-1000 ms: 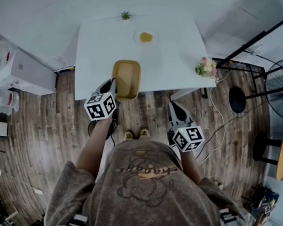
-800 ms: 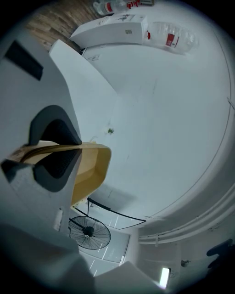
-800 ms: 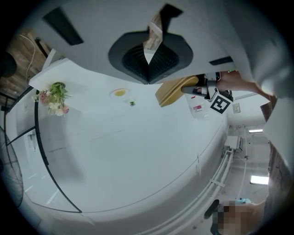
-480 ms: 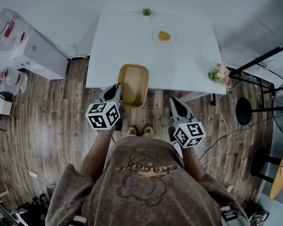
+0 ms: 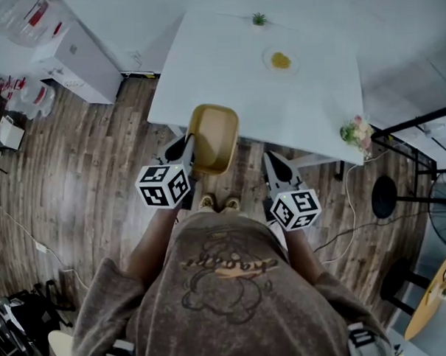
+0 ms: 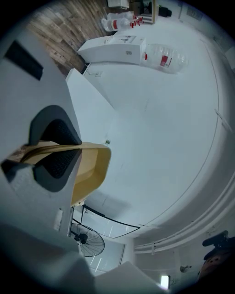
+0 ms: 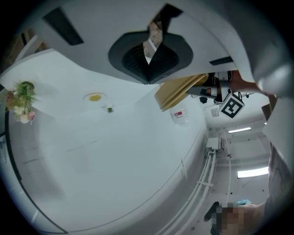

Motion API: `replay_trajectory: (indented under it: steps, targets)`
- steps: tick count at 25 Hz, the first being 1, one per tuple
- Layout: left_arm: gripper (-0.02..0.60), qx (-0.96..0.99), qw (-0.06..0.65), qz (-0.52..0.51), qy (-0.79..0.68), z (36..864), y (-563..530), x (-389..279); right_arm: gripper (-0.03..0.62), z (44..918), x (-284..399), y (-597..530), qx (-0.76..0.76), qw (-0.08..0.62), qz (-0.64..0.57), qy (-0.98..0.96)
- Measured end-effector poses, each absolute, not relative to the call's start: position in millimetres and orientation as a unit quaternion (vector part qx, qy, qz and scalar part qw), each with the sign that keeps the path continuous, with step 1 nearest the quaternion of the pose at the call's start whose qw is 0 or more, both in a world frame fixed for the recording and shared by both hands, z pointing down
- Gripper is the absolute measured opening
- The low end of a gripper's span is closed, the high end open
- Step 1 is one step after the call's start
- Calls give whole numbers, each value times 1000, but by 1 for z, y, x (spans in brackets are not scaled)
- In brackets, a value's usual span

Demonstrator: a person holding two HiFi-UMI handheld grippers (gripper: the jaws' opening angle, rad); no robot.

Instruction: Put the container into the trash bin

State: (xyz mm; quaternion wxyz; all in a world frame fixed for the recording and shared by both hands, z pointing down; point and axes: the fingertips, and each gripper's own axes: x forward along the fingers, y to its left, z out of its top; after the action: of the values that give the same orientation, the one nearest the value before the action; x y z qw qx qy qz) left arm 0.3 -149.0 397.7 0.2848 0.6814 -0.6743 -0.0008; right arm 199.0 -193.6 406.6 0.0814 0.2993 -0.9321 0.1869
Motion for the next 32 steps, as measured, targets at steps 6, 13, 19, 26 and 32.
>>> replay_trajectory:
  steps: [6, 13, 19, 26, 32]
  targets:
    - [17, 655, 277, -12, -703, 390, -124, -15, 2, 409, 172, -185, 245, 94, 182, -948]
    - [17, 606, 273, -29, -746, 385, -83, -43, 2, 410, 133, -170, 181, 104, 182, -961]
    - [17, 544, 271, -43, -793, 387, -22, -85, 2, 417, 80, -143, 116, 117, 181, -970]
    - [17, 480, 274, -61, -831, 391, 44, -132, 2, 421, 14, -106, 52, 129, 179, -974]
    - [17, 446, 277, -72, -848, 395, 86, -161, 2, 424, -27, -78, 19, 133, 178, -975]
